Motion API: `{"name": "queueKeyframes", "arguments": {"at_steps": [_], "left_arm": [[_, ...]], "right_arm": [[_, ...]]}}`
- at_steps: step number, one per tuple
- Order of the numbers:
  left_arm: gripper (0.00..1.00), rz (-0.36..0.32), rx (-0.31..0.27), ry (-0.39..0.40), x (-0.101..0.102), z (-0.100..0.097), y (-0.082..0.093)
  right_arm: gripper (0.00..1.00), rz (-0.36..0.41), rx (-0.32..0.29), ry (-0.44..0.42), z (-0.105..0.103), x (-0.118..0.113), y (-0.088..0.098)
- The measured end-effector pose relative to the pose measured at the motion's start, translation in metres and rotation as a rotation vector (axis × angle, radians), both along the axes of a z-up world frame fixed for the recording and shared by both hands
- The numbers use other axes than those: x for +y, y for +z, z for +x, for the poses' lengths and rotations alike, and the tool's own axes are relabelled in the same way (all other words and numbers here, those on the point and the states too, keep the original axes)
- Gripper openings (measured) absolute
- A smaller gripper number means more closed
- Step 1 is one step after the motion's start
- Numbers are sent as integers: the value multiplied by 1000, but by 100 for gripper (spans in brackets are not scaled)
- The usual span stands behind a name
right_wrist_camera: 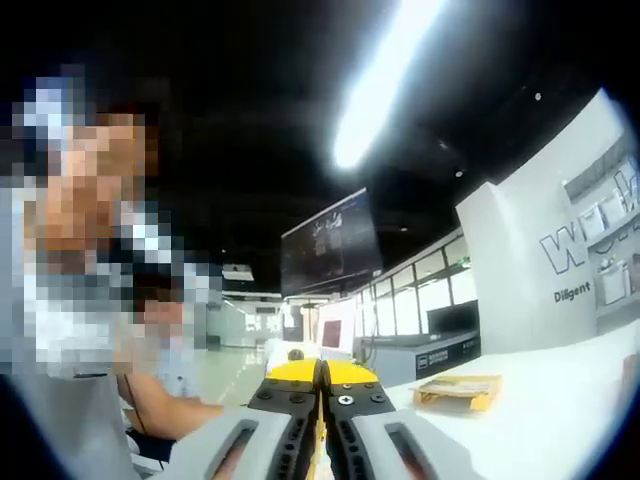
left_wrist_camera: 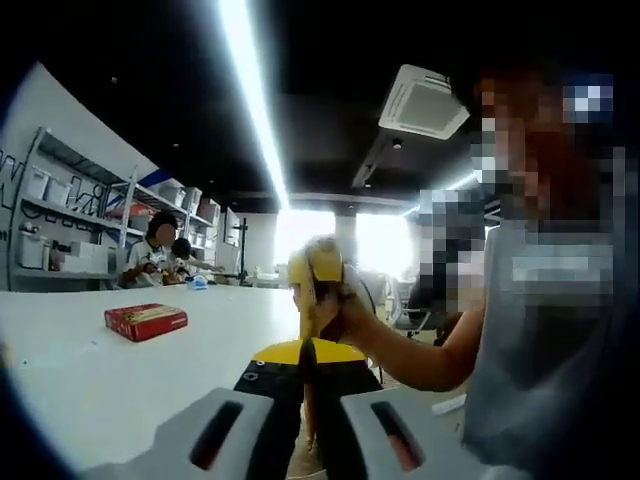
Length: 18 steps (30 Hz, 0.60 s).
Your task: Tear open the coffee pouch, take out the coffee, and pour the coffee from the pouch into the cup
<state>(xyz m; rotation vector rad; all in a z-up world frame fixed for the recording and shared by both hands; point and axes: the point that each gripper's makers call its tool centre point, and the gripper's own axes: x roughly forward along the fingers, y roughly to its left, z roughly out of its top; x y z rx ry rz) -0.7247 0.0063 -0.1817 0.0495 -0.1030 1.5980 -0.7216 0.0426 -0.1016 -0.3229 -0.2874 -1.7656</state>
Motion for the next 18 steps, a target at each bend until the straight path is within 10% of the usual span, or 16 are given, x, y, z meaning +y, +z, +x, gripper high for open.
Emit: {"name": "queueKeyframes", "arguments": {"at_steps": [11,18], "left_arm": [[24,19,-15,14,-1,-2,10],[11,-21,35,-14,18,3,13]], "right_arm": [[1,33,19,-5,-1,-3,-4],[2,23,36,14,4,-7,0]]}}
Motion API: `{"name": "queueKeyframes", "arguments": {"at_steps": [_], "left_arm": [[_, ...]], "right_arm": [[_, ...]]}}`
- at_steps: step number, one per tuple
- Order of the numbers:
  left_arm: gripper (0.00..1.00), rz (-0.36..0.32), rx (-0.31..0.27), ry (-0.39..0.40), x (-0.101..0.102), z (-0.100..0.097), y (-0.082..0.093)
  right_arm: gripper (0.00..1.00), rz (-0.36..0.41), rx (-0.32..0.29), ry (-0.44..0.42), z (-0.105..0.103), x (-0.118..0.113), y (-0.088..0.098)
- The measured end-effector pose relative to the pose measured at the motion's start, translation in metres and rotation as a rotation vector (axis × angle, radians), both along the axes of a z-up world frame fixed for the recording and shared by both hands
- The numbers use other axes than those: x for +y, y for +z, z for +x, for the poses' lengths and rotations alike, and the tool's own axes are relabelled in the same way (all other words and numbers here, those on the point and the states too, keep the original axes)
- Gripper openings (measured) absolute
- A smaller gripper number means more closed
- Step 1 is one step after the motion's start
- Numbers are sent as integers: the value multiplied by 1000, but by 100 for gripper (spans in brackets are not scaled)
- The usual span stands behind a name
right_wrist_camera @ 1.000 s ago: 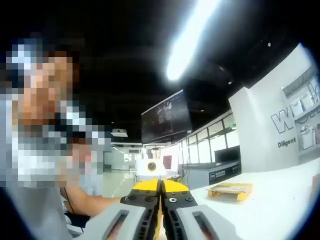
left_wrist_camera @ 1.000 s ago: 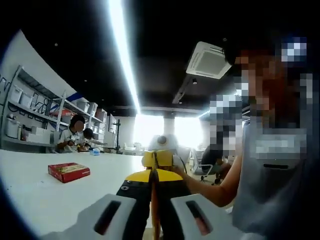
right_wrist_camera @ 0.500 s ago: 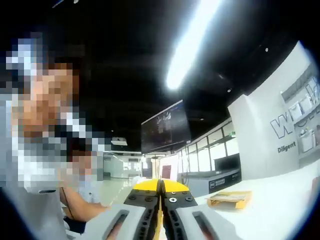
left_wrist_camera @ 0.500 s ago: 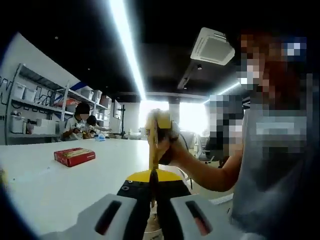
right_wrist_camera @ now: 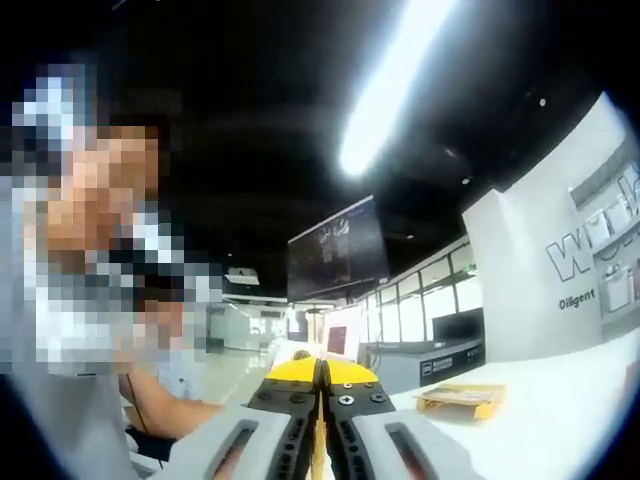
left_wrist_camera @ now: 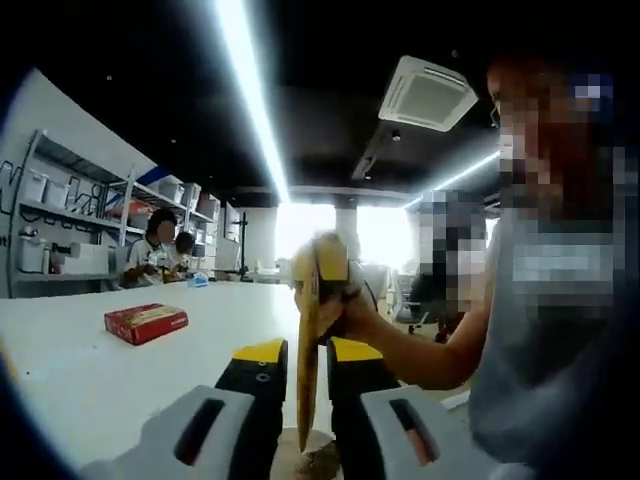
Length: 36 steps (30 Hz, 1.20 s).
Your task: Tear open the coffee pouch, take out the coffee, and pour the coffee from the pouch into the cup
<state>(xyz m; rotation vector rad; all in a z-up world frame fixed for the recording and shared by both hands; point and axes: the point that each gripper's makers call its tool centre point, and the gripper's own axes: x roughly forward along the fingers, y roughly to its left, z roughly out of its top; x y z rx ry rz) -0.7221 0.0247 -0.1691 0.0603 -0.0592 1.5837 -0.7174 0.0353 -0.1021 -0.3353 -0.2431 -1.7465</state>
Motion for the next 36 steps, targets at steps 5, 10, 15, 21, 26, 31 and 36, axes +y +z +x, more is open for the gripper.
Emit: {"name": "queueKeyframes", "arguments": {"at_steps": [5,10,15,21,26,31,36], "left_arm": [[5,2,16,0,1,1,0],[5,6,9,-2,2,1,1],[5,-22,19,0,1,1,-3],[14,-28,11,1,-2,1,-7],[6,-57,21,11,-5,-3,-27],[5,-58,17,18,-8,-6,-27],[5,-57,18,18,-9,-7,-24]], "right_arm": [[3,-3,-14,38,5,0,0],[14,27,-56,35,-3,0,-17],[4,31,-75,45,-3,-6,-29],[2,8,-72,34,-4,-7,-26],[3,5,-52,26,-3,-11,-24],[11,22,-71,20,-8,-13,-34],[4,34,-108,24,-11,-16,-52]]}}
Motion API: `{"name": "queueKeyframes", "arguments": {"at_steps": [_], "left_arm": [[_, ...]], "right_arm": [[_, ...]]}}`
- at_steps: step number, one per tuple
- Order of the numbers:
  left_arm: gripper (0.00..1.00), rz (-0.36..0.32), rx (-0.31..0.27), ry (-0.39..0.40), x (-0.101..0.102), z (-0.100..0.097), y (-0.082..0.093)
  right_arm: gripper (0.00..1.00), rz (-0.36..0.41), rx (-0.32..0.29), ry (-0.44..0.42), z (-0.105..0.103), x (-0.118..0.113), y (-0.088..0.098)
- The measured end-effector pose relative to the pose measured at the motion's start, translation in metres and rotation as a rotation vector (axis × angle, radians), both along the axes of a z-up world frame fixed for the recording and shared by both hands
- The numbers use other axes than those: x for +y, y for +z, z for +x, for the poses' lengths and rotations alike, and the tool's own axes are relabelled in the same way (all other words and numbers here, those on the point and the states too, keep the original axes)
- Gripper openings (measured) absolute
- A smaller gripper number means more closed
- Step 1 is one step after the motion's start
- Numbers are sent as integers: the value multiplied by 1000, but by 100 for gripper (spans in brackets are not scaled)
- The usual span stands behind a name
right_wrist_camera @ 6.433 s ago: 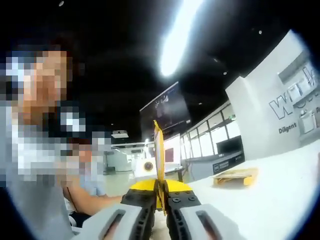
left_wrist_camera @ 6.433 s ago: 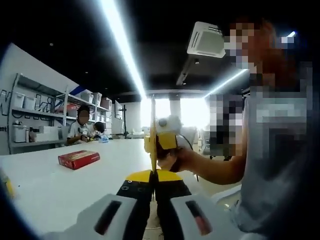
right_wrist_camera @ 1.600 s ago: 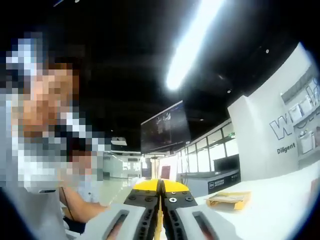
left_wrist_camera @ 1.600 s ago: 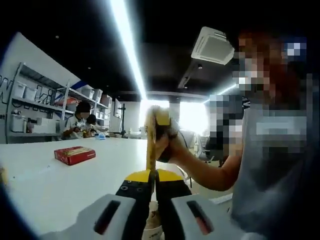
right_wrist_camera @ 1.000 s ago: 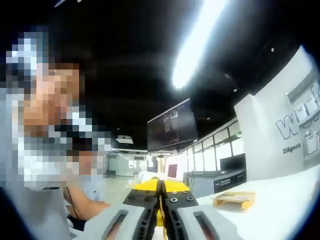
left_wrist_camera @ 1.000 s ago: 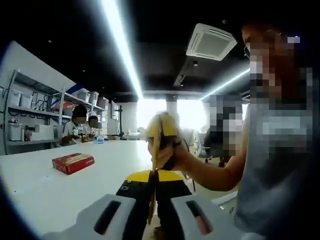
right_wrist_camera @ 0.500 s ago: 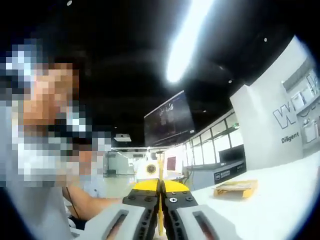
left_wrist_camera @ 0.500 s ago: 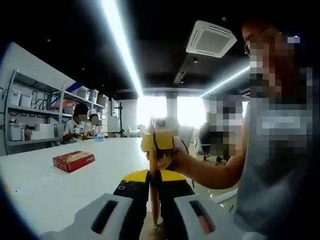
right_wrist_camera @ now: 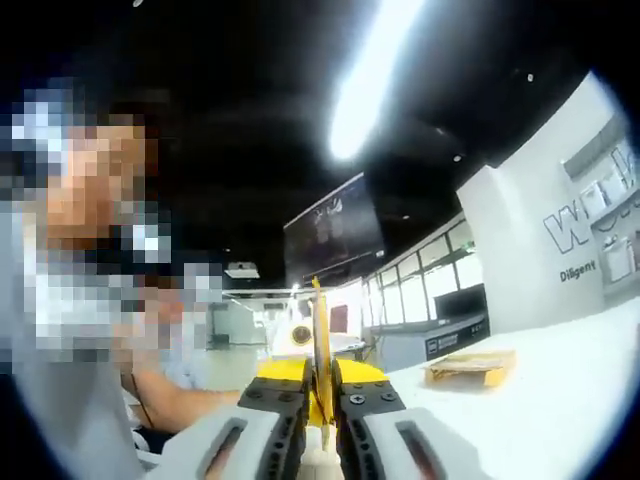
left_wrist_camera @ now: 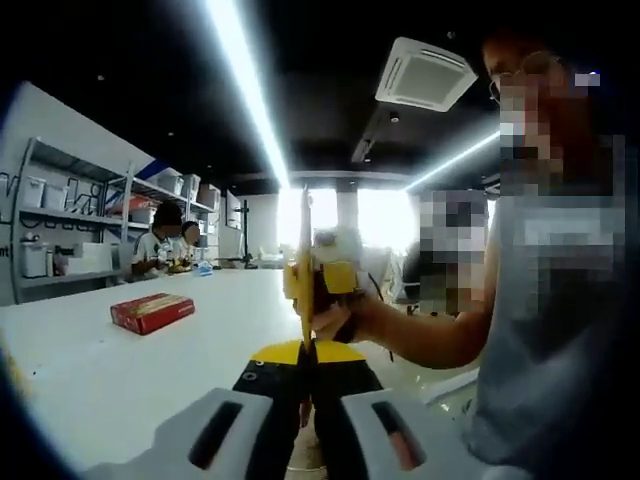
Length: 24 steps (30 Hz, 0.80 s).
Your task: Tear open the coffee pouch, take out the coffee, and pour the coffee from the pouch into the cup
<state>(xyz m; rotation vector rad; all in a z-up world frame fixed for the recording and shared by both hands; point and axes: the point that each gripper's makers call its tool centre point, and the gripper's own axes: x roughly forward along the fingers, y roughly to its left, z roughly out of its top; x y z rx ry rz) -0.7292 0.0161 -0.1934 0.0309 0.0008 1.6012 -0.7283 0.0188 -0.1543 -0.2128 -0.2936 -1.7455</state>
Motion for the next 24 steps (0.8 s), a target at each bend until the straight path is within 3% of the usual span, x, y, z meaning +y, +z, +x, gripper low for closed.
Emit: {"name": "queueKeyframes", "arguments": {"at_steps": [4,6,7,9,14,19,24], "left_arm": [[7,-6,-16,-6,2,1,-5],[14,4,-38,-19,4,1,-8],[15,-24,-44,-13,4,0,-15],[12,-35,-28,0,5,-2,-22],[6,-17,-27,-1,6,-2,-18],[4,-25,-16,-3,7,-1,-18],[4,-61,3,-14,6,1,-23]], "right_arm": [[2,-8,-15,-20,-3,4,-4],[2,-17,-17,-19,-3,6,-3],[2,-36,-15,-18,-3,9,1],[2,-45,-7,-12,0,11,6],[4,-44,5,10,4,12,8],[13,-9,27,-21,1,12,4],[14,-20,25,-26,-5,13,7]]}}
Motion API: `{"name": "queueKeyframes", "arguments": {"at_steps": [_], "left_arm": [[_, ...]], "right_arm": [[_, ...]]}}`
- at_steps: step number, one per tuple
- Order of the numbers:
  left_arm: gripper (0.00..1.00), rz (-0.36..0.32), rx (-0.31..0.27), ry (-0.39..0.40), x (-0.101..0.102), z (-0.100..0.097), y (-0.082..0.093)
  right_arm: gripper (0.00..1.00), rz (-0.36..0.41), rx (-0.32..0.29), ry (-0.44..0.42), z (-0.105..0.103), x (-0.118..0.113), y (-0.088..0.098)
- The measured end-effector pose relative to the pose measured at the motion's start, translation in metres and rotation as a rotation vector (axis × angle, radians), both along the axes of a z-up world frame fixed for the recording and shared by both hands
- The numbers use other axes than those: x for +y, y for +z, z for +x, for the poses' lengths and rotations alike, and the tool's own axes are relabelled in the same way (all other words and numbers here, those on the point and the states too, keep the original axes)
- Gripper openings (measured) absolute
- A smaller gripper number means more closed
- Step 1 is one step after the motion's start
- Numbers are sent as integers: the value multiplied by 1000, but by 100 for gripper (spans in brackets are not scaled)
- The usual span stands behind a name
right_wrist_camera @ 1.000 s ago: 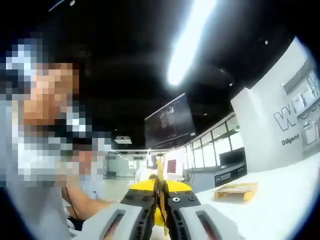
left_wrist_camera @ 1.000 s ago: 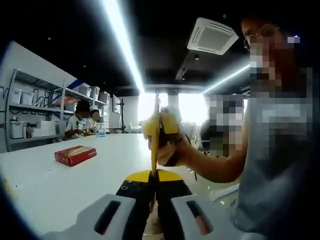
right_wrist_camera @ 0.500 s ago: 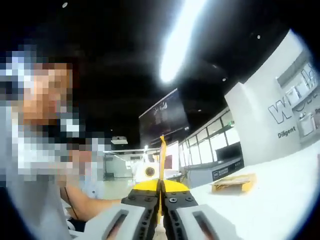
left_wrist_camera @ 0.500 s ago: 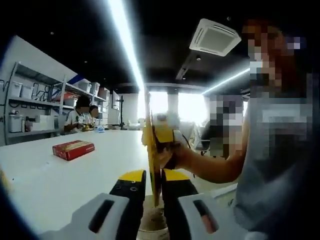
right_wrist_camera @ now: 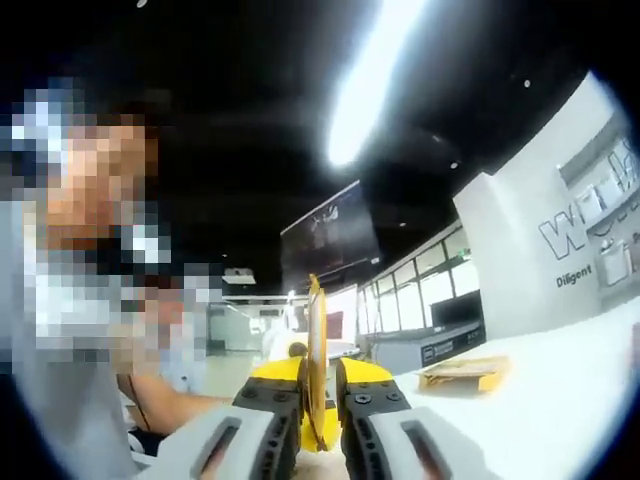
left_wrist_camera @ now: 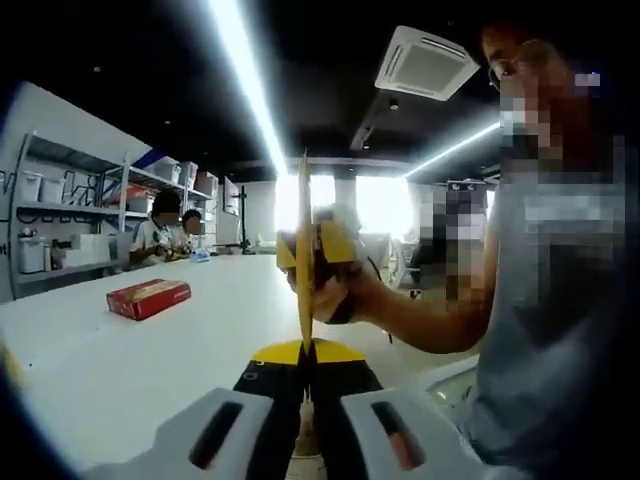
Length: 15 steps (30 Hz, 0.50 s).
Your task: Tear open the coffee pouch, take out the coffee, and pour the coffee from the pouch into the cup
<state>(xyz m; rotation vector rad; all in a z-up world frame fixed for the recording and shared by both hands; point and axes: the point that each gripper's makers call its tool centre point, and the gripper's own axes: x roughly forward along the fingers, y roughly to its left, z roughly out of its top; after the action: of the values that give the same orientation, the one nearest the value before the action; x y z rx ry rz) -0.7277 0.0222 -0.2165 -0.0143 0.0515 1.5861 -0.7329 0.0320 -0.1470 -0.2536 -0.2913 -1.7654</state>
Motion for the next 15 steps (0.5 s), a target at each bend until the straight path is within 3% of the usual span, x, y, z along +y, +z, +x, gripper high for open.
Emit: {"name": "queueKeyframes", "arguments": {"at_steps": [2,4,6,9,11,13,15], "left_arm": [[4,-7,7,-3,0,1,-1],[5,-6,11,-3,0,2,-1],[7,16,-1,0,-2,1,4],[19,74,-28,4,-2,0,16],[16,82,-30,3,-3,-1,21],[6,94,-10,12,-4,-1,26],[5,87,-13,3,-3,0,25]], "right_arm": [[16,2,-1,-1,-2,-3,1],[5,0,3,10,0,-5,2],[3,-13,0,21,2,-6,5],[2,0,8,18,2,-8,3],[2,13,6,28,4,-11,-2],[2,24,6,29,5,-13,-6],[3,17,4,38,7,-13,-5]]}}
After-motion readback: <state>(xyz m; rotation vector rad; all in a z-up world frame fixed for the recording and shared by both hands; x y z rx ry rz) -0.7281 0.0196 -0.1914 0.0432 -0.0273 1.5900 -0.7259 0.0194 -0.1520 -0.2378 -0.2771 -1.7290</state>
